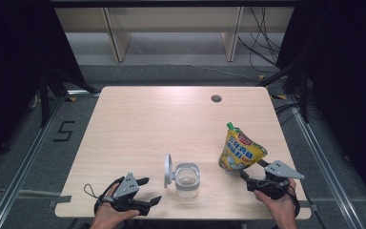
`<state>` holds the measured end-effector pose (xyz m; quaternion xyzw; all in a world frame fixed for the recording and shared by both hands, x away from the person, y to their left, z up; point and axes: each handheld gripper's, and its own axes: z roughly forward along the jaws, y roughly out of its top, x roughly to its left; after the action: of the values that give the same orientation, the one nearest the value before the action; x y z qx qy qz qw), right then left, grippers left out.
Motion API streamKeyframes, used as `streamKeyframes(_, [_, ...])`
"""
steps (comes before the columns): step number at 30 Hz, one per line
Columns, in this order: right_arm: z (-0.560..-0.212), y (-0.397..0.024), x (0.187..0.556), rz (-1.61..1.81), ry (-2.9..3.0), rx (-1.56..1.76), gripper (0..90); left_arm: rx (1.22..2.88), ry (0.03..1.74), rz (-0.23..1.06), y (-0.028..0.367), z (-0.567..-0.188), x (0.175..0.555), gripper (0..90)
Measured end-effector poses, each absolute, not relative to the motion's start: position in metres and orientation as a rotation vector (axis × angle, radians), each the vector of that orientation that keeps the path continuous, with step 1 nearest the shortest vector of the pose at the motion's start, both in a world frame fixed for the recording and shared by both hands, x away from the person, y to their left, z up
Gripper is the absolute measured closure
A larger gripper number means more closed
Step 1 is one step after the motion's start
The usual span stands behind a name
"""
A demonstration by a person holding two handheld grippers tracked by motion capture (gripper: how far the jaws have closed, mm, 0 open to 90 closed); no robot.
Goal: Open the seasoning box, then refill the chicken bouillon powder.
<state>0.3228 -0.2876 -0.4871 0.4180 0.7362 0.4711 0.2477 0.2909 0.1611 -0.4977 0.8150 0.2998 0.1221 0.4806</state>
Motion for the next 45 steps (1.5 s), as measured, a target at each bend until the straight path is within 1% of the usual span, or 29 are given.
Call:
streamKeyframes(2, [-0.487,-0.284,0.324,1.315,2.001,1.149,18.6,1.999,0.698,0.304,0.161,-0.498,0.293,22.4])
streamKeyframes(4, [-0.487,-0.280,0.325,1.322,1.999,1.158,18.6,1.996,0.728,0.295,0.161,-0.499,0.291,22.4])
streamKeyframes(5, [-0.488,-0.280,0.328,1.315,1.996,1.101,18.5,1.988,0.726,0.289,0.160,-0.499,0.291,22.4])
streamKeyframes(8, [-0.488,-0.275,0.332,1.305,2.010,1.087,18.0,1.982,0.723,0.297,0.160,-0.498,0.291,22.4])
streamKeyframes(12, [-0.493,-0.272,0.338,1.305,2.028,1.097,18.0,1.996,0.727,0.300,0.161,-0.498,0.292,22.4])
streamKeyframes(13, [-0.493,-0.270,0.336,1.298,2.016,1.135,18.2,1.976,0.738,0.292,0.159,-0.499,0.291,22.4])
streamKeyframes(17, [-0.495,-0.271,0.340,1.308,2.006,1.112,18.7,1.979,0.731,0.285,0.159,-0.499,0.292,22.4])
streamKeyframes(20, [-0.496,-0.272,0.342,1.296,2.013,1.062,20.8,1.968,0.736,0.255,0.160,-0.499,0.293,22.4])
streamKeyframes(26, [-0.498,-0.268,0.342,1.306,1.996,1.063,23.5,1.981,0.732,0.268,0.161,-0.499,0.292,22.4])
streamKeyframes(32, [-0.501,-0.268,0.350,1.339,1.957,0.972,24.0,1.989,0.702,0.281,0.161,-0.499,0.293,22.4])
streamKeyframes(33, [-0.501,-0.267,0.350,1.356,1.954,0.965,24.0,1.981,0.735,0.268,0.160,-0.500,0.291,22.4])
streamKeyframes(35, [-0.501,-0.264,0.346,1.366,1.961,1.056,24.2,1.984,0.727,0.265,0.160,-0.500,0.291,22.4])
streamKeyframes(36, [-0.502,-0.265,0.350,1.369,1.962,1.001,24.6,1.986,0.722,0.268,0.160,-0.500,0.292,22.4])
streamKeyframes(38, [-0.503,-0.264,0.350,1.359,1.949,1.011,26.0,1.986,0.730,0.268,0.160,-0.500,0.292,22.4])
streamKeyframes(41, [-0.508,-0.262,0.352,1.336,1.966,1.029,25.2,1.973,0.732,0.259,0.160,-0.501,0.291,22.4])
streamKeyframes(45, [-0.511,-0.262,0.356,1.388,1.960,1.067,25.7,1.985,0.723,0.261,0.160,-0.500,0.290,22.4])
